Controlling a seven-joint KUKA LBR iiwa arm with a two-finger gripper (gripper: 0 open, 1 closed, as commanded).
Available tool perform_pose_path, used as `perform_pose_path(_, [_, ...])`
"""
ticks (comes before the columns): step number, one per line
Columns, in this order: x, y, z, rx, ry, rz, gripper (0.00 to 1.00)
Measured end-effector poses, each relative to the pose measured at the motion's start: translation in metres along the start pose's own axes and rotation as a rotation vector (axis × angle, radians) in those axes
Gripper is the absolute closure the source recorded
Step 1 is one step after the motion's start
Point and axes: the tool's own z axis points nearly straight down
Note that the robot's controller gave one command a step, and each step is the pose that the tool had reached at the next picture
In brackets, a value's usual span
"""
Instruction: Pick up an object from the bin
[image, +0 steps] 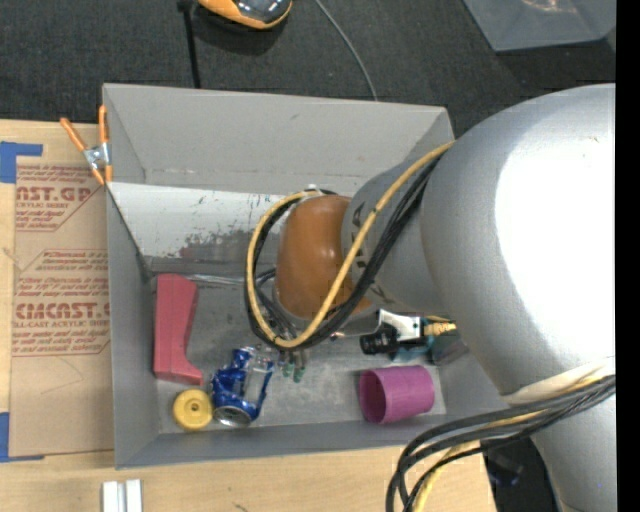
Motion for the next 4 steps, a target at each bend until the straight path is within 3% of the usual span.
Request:
perform_pose_path(1, [0.0079,0.0112,0.001,-0.008,0.002,-0.007,1.0])
perform_pose_path(4, [0.0074,0.0111,0.0011,-0.009,0.0,-0.007,1.0])
